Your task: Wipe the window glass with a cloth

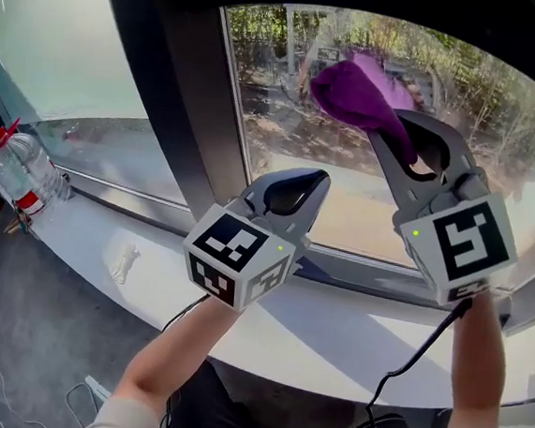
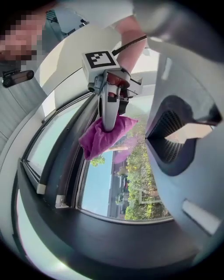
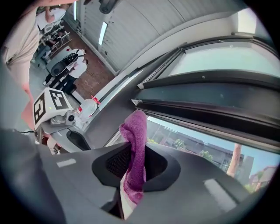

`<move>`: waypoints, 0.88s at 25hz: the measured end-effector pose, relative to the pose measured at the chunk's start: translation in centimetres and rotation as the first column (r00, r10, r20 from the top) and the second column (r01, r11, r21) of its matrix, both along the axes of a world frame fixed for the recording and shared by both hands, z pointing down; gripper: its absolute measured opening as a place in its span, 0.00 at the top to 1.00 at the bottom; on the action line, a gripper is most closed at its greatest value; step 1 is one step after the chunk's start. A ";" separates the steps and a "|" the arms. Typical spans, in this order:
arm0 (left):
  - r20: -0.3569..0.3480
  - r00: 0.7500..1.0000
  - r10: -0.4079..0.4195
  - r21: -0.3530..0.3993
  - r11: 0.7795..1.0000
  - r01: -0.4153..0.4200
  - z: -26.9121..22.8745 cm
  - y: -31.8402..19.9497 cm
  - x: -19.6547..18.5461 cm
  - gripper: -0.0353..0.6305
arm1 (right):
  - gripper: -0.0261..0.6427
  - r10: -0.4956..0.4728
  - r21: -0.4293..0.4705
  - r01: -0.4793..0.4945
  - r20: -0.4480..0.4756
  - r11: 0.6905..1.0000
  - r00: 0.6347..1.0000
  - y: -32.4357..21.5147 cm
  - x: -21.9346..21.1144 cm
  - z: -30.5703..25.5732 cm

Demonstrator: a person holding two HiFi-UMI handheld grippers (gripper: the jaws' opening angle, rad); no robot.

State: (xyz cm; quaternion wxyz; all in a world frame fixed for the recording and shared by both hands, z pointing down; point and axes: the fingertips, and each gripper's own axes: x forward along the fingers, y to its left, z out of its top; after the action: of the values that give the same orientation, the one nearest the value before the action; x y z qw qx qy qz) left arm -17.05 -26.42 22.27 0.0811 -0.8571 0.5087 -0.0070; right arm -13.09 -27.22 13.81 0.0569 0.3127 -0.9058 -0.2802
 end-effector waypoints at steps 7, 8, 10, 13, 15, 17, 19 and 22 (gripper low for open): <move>-0.047 0.993 -0.104 0.037 0.994 0.106 -0.6 0.9 -3.5 0.95 | 0.83 0.063 0.263 -0.058 -0.011 0.963 0.998 -2.0 -5.3 -4.1; -0.053 0.992 -0.118 0.036 0.992 0.120 -0.7 1.0 -4.1 0.95 | 0.82 0.082 0.293 -0.072 -0.020 0.953 0.996 -2.4 -6.4 -4.7; -0.052 0.989 -0.139 0.032 0.990 0.141 -0.9 0.9 -4.8 0.95 | 0.82 0.125 0.347 -0.101 -0.045 0.932 0.991 -3.1 -8.3 -5.8; -0.018 0.986 -0.166 0.037 0.985 0.167 -0.8 1.1 -5.3 0.95 | 0.82 0.174 0.425 -0.130 -0.066 0.896 0.983 -3.3 -10.2 -7.1; -0.008 0.983 -0.185 0.042 0.982 0.185 -0.5 1.3 -5.7 0.95 | 0.82 0.193 0.462 -0.140 -0.070 0.876 0.979 -3.1 -11.2 -7.9; -0.008 0.981 -0.196 0.037 0.980 0.196 0.1 1.4 -6.1 0.95 | 0.83 0.207 0.476 -0.146 -0.078 0.867 0.975 -3.1 -12.1 -8.6; -0.008 0.979 -0.204 0.020 0.979 0.204 1.2 1.4 -6.6 0.95 | 0.83 0.223 0.491 -0.143 -0.109 0.859 0.969 -3.2 -12.9 -8.5; -0.018 0.975 -0.219 -0.003 0.976 0.219 3.4 1.7 -7.4 0.95 | 0.83 0.221 0.497 -0.096 -0.200 0.863 0.955 -3.1 -13.9 -6.8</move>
State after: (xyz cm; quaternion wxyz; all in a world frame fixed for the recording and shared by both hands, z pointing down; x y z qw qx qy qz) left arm -24.47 -24.68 25.65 0.0746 -0.7958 0.6009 -0.0083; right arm -27.03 -30.28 7.06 0.1138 0.3531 -0.7640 -0.5279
